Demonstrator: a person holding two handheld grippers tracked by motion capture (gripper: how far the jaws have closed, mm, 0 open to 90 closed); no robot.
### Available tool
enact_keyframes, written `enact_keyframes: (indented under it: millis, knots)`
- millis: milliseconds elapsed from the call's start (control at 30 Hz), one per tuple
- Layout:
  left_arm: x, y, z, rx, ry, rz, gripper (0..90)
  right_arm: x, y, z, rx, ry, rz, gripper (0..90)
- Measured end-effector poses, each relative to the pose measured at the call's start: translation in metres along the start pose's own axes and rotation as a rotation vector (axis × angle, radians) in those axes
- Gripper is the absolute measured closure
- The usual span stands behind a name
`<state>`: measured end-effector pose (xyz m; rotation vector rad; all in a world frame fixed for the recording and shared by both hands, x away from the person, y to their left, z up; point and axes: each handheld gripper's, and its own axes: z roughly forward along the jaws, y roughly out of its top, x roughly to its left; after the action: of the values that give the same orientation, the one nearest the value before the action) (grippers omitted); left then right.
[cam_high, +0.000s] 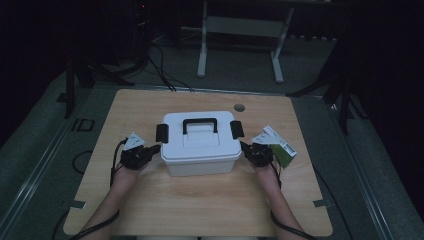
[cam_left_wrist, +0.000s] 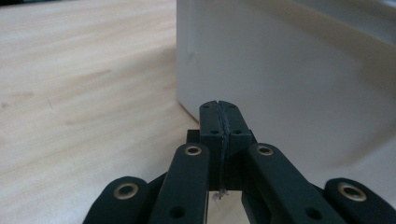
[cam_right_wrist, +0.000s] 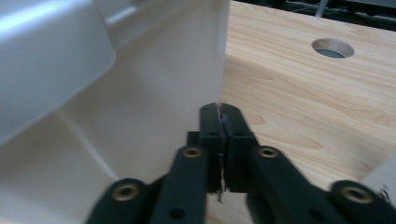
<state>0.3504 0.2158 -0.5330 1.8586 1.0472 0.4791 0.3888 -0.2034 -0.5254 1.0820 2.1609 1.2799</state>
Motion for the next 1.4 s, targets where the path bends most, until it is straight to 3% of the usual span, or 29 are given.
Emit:
enact_keyframes:
  millis: [200, 333, 433, 933, 1400]
  knots:
    - [-0.007, 0.005, 0.005, -0.048, 0.004, 0.022, 89.9, 0.004, 0.002, 0.007, 0.004, 0.019, -0.01, 89.6]
    - [-0.012, 0.007, 0.007, -0.039, -0.009, 0.044, 90.0, 0.006, 0.004, 0.007, -0.008, 0.042, -0.007, 89.6]
    - [-0.011, 0.007, 0.006, -0.051, -0.02, 0.027, 90.0, 0.01, 0.004, 0.007, -0.018, 0.054, -0.008, 89.7]
    - [-0.013, 0.01, 0.006, -0.031, -0.025, 0.026, 90.0, 0.011, 0.003, 0.001, -0.021, 0.067, 0.001, 90.0]
    - [-0.028, 0.006, -0.002, -0.015, -0.041, 0.035, 90.0, 0.014, -0.005, -0.013, -0.015, 0.079, 0.013, 90.0]
